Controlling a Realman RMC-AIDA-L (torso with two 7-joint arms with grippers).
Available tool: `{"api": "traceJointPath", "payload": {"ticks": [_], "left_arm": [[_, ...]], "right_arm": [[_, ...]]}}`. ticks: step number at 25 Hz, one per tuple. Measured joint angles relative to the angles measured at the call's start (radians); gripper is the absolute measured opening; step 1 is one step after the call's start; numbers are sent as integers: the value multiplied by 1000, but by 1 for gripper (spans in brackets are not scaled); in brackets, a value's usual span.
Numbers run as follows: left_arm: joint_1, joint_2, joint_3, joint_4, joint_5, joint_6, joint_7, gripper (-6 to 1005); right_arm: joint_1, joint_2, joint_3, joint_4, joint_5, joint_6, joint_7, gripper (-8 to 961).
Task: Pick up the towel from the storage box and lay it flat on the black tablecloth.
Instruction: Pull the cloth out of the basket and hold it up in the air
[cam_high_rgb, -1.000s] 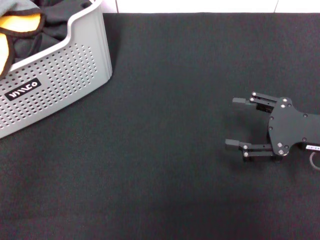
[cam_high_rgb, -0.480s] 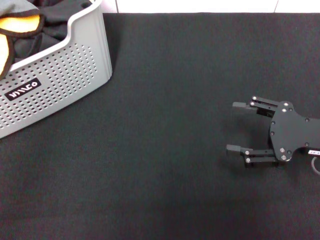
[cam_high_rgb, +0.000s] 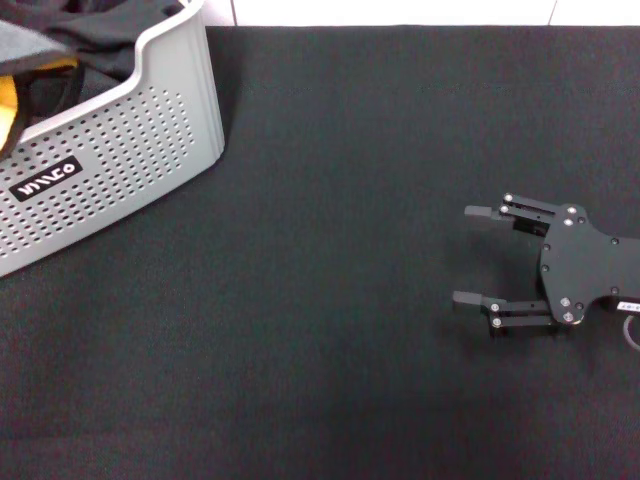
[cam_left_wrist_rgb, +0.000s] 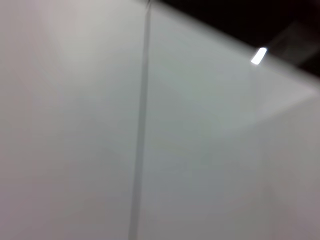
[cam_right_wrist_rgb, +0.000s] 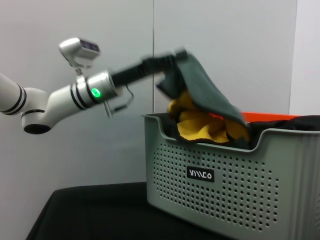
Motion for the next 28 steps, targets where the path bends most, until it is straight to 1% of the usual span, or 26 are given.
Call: {"api": "traceJointPath", "payload": {"ticks": [2, 5, 6, 8, 11, 12, 13, 16, 20, 22, 26, 28], "left_arm": [[-8, 0, 3, 0, -60, 94, -61, 25], [-31, -1, 22, -4, -110, 192, -151, 16], [-40, -2, 53, -7, -128, 217, -175, 13], [-47, -1, 142, -17, -165, 233, -196, 10], [-58, -1, 292, -41, -188, 233, -177, 11], [-64, -1, 330, -55, -190, 233, -164, 11], [-73, -1, 362, -75, -190, 233, -147, 11], [-115, -3, 441, -203, -192, 232, -58, 11], [-180, -2, 468, -396, -174, 232, 52, 12], [-208, -2, 473, -443, -142, 232, 90, 12], [-238, -4, 480, -474, -104, 232, 130, 13], [-241, -5, 487, -476, -99, 232, 136, 13]], "right_arm": [[-1, 0, 0, 5, 0, 0, -1, 849], [-1, 1, 0, 9, 1, 0, -5, 848], [-1, 2, 0, 11, 5, 0, -5, 847], [-1, 3, 0, 18, 19, 0, -9, 846], [5, 6, -2, 40, 57, 0, -24, 844], [8, 7, -3, 47, 68, -1, -28, 843], [16, 10, -7, 58, 88, -1, -36, 843], [40, 13, -47, 110, 167, -1, -75, 841], [73, 13, -135, 166, 291, -11, -137, 839], [90, 13, -198, 174, 346, -31, -159, 837], [109, 12, -292, 168, 421, -64, -176, 835], [113, 12, -310, 164, 438, -72, -180, 834]]}}
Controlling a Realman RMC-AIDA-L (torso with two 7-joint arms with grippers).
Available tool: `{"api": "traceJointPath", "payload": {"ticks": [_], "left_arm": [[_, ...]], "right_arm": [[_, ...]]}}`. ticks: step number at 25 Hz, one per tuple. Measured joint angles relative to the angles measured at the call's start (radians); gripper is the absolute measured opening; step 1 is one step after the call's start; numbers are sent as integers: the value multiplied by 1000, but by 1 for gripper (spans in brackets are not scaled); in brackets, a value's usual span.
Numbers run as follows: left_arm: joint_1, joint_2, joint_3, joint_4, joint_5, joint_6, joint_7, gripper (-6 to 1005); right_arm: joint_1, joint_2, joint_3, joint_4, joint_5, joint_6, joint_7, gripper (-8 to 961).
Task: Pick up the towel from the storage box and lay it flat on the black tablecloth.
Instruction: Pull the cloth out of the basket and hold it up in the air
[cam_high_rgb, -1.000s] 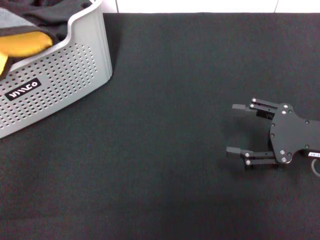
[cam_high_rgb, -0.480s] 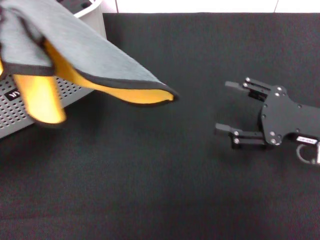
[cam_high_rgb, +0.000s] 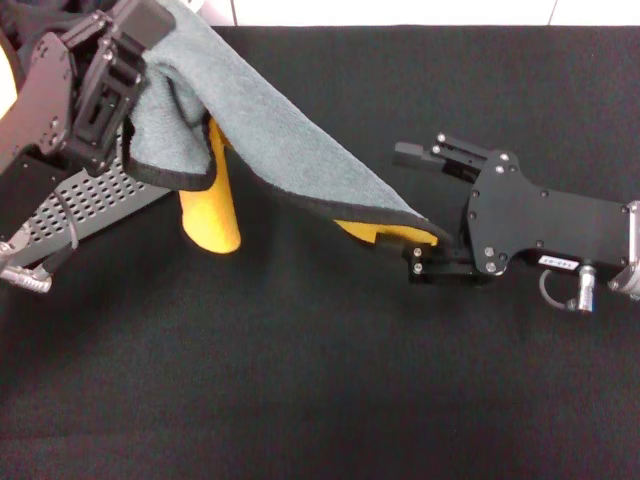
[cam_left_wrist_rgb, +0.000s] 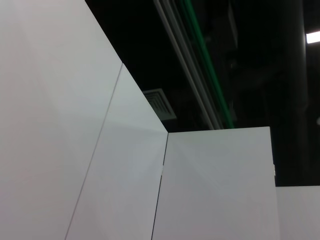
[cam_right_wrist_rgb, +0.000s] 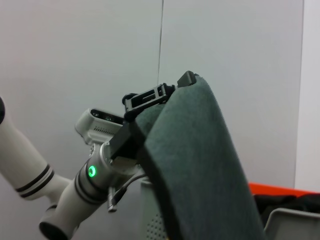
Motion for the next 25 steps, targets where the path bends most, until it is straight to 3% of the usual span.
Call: {"api": "traceJointPath", "payload": {"ticks": [8, 11, 25], "left_arm": [[3, 0, 5, -13, 3, 0, 2, 14], [9, 0, 1, -16, 1, 0, 5, 14], [18, 0, 6, -30, 7, -9, 17, 16]], "right_arm": [[-13, 0, -7, -9, 24, 7, -1, 829], [-24, 0, -8, -11, 26, 8, -1, 629], [-60, -2, -3, -12, 27, 46, -12, 374]]}}
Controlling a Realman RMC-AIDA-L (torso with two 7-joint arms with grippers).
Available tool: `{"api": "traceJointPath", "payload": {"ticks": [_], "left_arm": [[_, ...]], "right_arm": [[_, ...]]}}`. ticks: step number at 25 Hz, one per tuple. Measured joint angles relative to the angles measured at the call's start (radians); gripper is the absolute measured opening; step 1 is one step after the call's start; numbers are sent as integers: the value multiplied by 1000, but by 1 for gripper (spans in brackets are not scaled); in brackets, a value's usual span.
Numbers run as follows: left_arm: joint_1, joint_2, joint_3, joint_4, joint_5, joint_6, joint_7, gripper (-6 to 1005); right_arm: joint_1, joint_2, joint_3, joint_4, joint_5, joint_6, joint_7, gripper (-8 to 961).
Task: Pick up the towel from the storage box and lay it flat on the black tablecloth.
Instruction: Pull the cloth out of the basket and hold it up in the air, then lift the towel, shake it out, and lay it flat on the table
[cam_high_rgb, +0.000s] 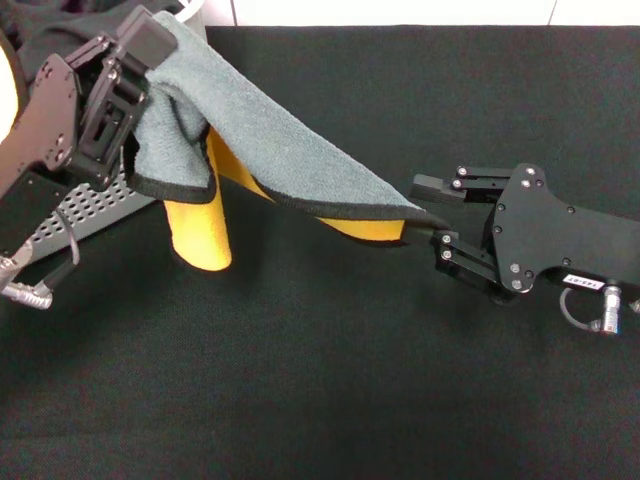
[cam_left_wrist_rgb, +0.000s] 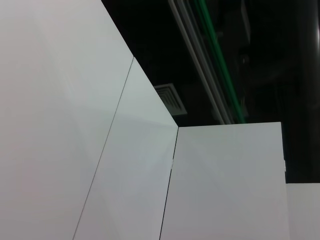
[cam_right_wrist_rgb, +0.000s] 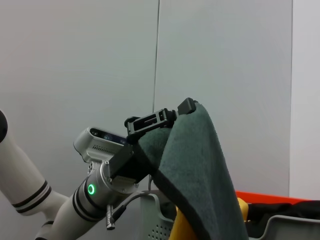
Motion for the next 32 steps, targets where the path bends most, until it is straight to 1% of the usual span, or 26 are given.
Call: {"api": "traceJointPath", "payload": {"ticks": [2, 8, 16, 22, 24, 27, 28, 29, 32], "left_arm": [[2, 0, 0, -1, 1, 0, 0, 16], [3, 1, 1, -2, 1, 4, 0, 17], [-1, 1, 15, -2, 1, 8, -5, 18], [-4, 0, 29, -2, 1, 8, -4, 19], [0, 0, 29, -3, 1, 7, -2, 19], [4, 1, 29, -27, 1, 1, 11, 20], [5, 2, 29, -51, 1, -4, 29, 20], [6, 2, 29, -65, 2, -12, 43, 20], [8, -1, 29, -110, 20, -58, 88, 21]], "right_arm": [[0, -1, 0, 3, 0, 0, 0, 337], [-1, -1, 0, 9, 0, -7, 0, 327], [-1, -3, 0, 11, -7, -16, 0, 240], [-1, -4, -4, 9, -8, -22, -37, 22], [-1, -6, -3, 2, -8, -22, -40, 19], [0, -15, 10, -38, -7, -14, -23, 14], [-1, -22, 31, -88, -8, -14, 8, 12], [-1, -22, 31, -88, -8, -14, 8, 11], [2, -33, 91, -187, -9, -14, 88, 6]]}}
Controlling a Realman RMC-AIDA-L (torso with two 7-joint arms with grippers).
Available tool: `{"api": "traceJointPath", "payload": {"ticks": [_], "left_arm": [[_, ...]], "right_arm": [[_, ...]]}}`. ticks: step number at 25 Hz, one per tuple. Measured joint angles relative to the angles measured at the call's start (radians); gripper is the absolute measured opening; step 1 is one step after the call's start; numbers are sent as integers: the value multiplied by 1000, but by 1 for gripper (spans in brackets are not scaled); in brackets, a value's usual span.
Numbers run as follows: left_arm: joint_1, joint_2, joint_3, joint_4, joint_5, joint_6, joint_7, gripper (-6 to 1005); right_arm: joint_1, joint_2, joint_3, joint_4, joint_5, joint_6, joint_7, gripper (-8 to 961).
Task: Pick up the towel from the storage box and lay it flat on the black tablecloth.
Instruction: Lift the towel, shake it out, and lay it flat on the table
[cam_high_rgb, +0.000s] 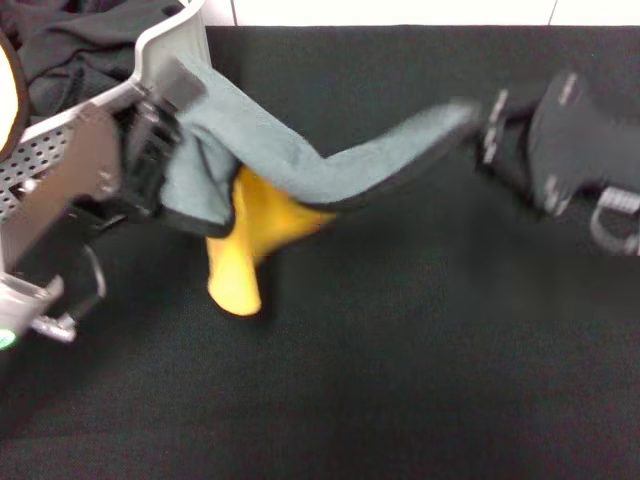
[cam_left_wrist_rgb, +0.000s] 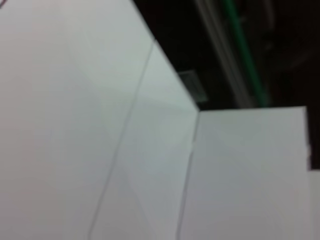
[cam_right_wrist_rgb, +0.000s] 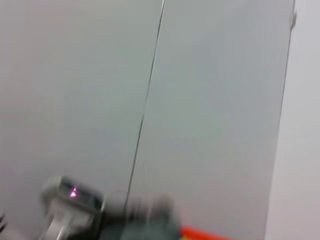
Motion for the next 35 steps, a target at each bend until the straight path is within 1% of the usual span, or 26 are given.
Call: {"api": "traceJointPath", "payload": {"ticks": [1, 4, 5, 6, 8, 11, 14, 17, 21, 24, 28, 31, 35], "left_arm": [[-5, -4, 0, -40, 31, -64, 33, 21], [-11, -5, 0, -59, 45, -91, 46, 21], [-35, -8, 4, -114, 80, -175, 91, 21], [-40, -8, 8, -123, 88, -188, 104, 21], [-60, -12, 28, -149, 105, -229, 155, 22], [-96, -15, 69, -186, 114, -273, 225, 22], [-128, -15, 79, -219, 122, -311, 262, 38], [-132, -14, 76, -235, 120, -328, 307, 55], [-129, -14, 67, -255, 100, -318, 372, 197], [-133, -14, 67, -273, 89, -310, 430, 301], [-157, -14, 66, -305, 85, -297, 510, 437], [-189, -14, 66, -346, 86, -275, 579, 677], [-227, -14, 64, -398, 95, -247, 678, 695]], "right_arm": [[4, -5, 23, -42, -1, -1, 35, 6], [25, -12, 81, -140, -5, -3, 111, 6], [36, -12, 102, -166, -11, -4, 129, 6], [50, -12, 128, -190, -24, -8, 151, 7], [80, -7, 181, -240, -57, -22, 203, 7], [117, 0, 225, -292, -93, -71, 264, 7], [150, 3, 231, -333, -105, -131, 302, 7], [173, 14, 229, -369, -123, -185, 324, 8], [178, 22, 226, -414, -142, -239, 346, 8], [184, 25, 221, -416, -143, -262, 353, 8], [193, 28, 175, -414, -143, -336, 350, 9], [200, 30, 125, -419, -142, -404, 344, 9], [225, 35, 87, -411, -121, -482, 336, 9]]}}
